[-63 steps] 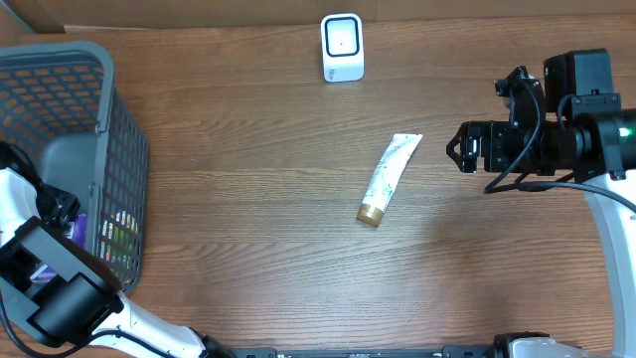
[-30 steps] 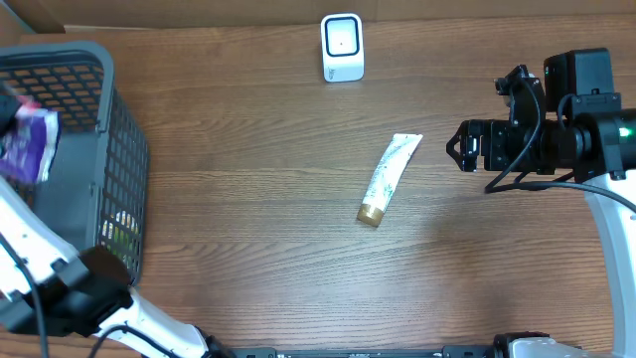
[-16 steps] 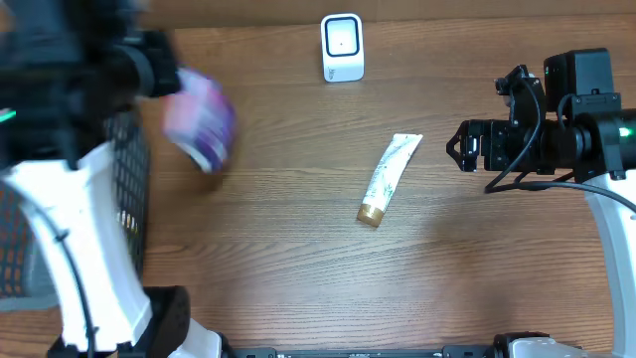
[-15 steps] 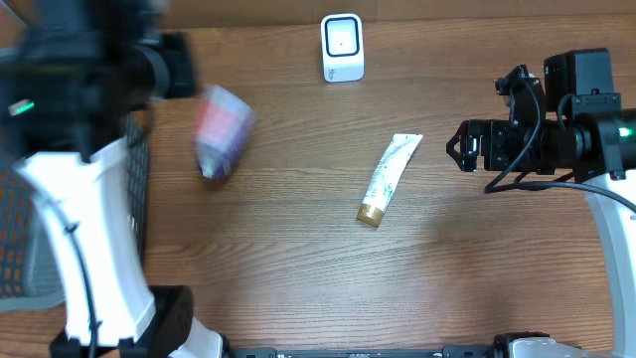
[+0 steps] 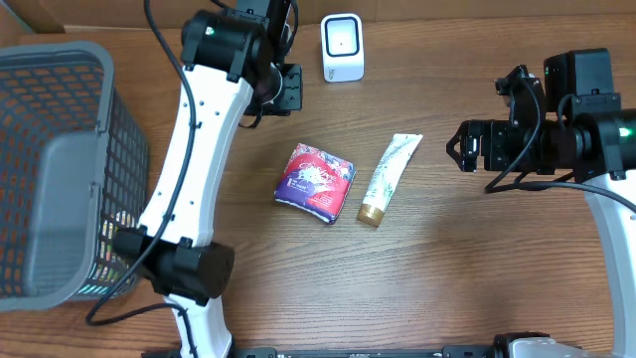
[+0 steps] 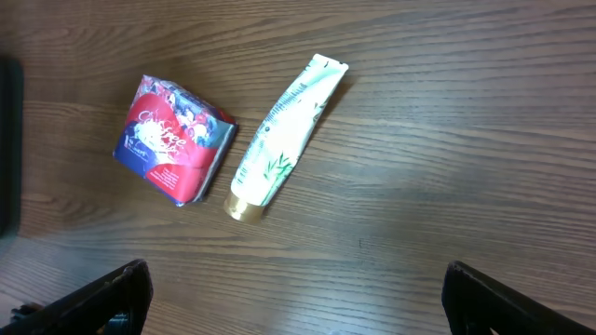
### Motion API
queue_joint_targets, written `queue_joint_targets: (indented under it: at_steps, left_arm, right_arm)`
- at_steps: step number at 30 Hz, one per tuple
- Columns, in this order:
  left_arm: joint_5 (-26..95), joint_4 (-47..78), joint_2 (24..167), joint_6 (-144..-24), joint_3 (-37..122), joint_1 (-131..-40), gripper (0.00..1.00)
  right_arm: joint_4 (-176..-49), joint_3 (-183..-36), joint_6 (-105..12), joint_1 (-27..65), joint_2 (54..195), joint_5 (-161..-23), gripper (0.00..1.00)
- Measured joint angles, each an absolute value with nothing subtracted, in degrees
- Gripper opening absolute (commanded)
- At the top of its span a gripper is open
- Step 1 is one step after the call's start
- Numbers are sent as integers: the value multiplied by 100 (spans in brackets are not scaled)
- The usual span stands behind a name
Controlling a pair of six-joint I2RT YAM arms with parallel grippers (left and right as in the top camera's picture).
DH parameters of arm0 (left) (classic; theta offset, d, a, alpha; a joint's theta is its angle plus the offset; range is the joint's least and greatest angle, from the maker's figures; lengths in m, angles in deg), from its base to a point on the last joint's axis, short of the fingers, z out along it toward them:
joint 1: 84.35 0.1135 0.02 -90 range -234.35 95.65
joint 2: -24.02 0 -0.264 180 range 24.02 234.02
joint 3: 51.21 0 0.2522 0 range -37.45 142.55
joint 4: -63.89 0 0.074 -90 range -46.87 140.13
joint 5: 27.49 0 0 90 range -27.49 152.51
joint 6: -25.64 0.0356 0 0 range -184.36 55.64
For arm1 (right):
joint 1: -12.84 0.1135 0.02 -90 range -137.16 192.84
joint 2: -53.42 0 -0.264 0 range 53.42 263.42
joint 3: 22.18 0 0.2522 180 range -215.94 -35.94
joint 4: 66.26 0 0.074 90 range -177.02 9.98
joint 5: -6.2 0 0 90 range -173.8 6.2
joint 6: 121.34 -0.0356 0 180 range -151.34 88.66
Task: Scan the item barcode
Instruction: 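Carry the purple pack out and set it left of the tube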
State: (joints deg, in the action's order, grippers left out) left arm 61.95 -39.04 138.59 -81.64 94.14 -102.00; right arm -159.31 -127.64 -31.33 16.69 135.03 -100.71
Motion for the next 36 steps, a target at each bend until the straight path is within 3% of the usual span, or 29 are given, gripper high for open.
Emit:
queue_joint_targets:
  at_steps: [6,11,13,24,36]
  left_arm:
    - [6394,-4066,14020,-8326,9414,-10151,30]
    - [6472,-4087,13693,-8440,9414,-9747,56]
    - [6540,-4146,13389,-8477,9414,-9408,61]
    - [6643,-4654,12056,-8479,9412,-6080,61]
    - [5961,-3998,12069,-8348,7663,-4051,56]
  right_arm:
    - [-15970,-12764,-3129,1669,13503,-10071,100]
    - [-15975,-12764,-3131,1667,13503,-10071,100]
    - [-15977,-12764,-3129,1667,13503,-10071,100]
    - [-15970,-12764,-3131,1669,13503,-10071,100]
    - [-15951,-12764,-3131,1669,13503,-10071,100]
